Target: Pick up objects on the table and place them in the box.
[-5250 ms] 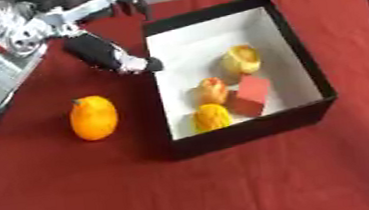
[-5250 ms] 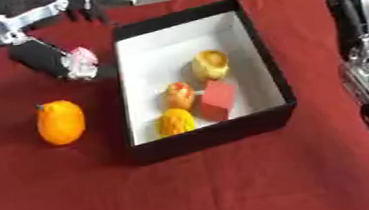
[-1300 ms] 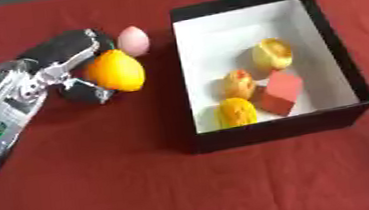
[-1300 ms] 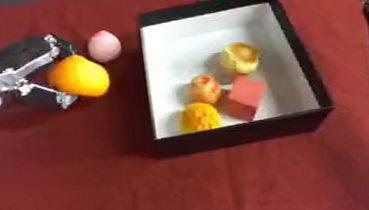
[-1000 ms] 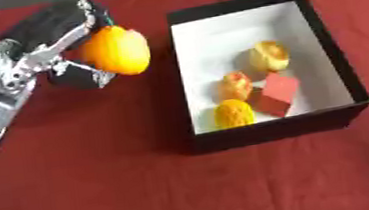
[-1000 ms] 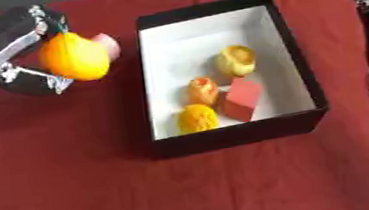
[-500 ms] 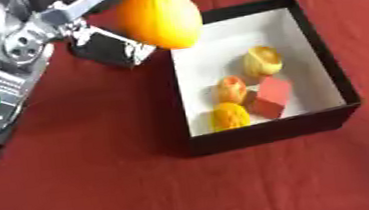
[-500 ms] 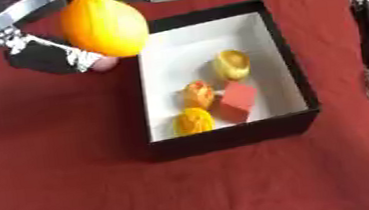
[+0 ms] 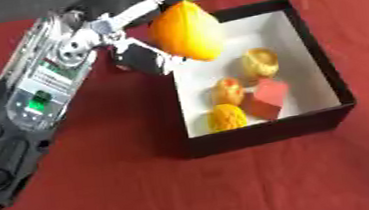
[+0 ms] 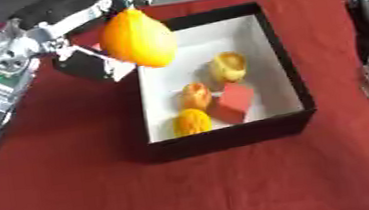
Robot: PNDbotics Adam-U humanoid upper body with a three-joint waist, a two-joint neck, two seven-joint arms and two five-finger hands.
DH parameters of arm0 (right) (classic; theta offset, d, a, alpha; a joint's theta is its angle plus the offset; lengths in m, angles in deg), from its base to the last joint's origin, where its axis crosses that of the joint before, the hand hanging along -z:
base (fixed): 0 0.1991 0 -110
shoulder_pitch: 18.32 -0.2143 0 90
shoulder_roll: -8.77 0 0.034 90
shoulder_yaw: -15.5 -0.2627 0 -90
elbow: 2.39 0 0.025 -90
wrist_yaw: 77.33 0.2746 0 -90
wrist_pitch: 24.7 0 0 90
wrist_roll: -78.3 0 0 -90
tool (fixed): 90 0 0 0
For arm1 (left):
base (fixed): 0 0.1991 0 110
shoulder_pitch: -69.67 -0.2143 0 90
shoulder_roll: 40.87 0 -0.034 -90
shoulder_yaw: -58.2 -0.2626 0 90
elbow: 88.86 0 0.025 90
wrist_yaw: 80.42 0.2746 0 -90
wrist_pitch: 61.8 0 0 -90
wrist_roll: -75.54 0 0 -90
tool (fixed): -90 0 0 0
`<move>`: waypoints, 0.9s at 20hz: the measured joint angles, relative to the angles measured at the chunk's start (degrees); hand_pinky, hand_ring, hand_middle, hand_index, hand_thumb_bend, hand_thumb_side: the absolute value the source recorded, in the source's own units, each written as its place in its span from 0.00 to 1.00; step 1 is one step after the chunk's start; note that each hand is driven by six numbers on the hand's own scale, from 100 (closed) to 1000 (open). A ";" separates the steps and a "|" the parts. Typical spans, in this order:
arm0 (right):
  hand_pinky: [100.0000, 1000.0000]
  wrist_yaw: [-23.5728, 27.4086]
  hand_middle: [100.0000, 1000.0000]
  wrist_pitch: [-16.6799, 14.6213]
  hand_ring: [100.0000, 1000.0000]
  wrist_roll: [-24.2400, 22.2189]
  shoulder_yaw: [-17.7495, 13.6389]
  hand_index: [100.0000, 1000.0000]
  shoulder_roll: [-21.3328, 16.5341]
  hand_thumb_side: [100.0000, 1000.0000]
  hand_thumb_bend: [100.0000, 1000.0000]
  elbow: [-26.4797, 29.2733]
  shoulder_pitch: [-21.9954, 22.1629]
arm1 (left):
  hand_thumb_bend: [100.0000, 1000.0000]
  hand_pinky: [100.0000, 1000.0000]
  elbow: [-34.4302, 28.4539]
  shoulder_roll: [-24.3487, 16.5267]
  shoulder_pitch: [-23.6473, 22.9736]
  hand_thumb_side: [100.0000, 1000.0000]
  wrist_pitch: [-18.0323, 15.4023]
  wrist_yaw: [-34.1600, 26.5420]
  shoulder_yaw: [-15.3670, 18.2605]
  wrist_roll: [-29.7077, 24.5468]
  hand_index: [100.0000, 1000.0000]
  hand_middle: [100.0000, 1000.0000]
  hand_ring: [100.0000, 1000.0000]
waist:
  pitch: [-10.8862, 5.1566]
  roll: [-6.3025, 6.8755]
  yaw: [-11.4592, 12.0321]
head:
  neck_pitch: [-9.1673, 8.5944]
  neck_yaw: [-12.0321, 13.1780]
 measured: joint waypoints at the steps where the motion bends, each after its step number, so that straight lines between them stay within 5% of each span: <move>1: 0.95 0.01 0.86 0.00 0.79 -0.01 0.01 0.91 0.05 0.64 0.00 0.00 0.00 | 0.00 0.44 1.26 0.65 0.15 0.05 -0.32 0.53 -0.12 -0.12 0.53 0.47 0.48 | 0.00 0.00 -0.10 | 0.00 0.04; 5: 0.95 0.05 0.86 0.04 0.79 -0.04 0.11 0.91 0.11 0.64 0.00 0.00 -0.01 | 0.00 0.45 6.41 2.96 1.00 0.08 -1.61 2.99 -0.47 -0.34 0.54 0.48 0.48 | 0.00 0.01 -0.24 | 0.00 0.59; 10: 0.95 0.05 0.86 0.08 0.79 -0.09 0.33 0.91 0.14 0.64 0.00 0.00 -0.06 | 0.15 0.48 11.74 4.84 1.24 0.20 -3.52 5.35 -0.64 -0.07 0.57 0.51 0.51 | 0.05 0.23 -0.52 | 0.00 2.12; 18: 0.96 0.07 0.86 0.08 0.79 -0.09 0.34 0.91 0.20 0.64 0.00 -0.02 -0.05 | 0.21 0.50 14.04 6.41 2.46 0.24 -5.16 7.15 -0.52 2.02 0.60 0.54 0.53 | 0.05 0.35 -0.56 | 0.00 2.51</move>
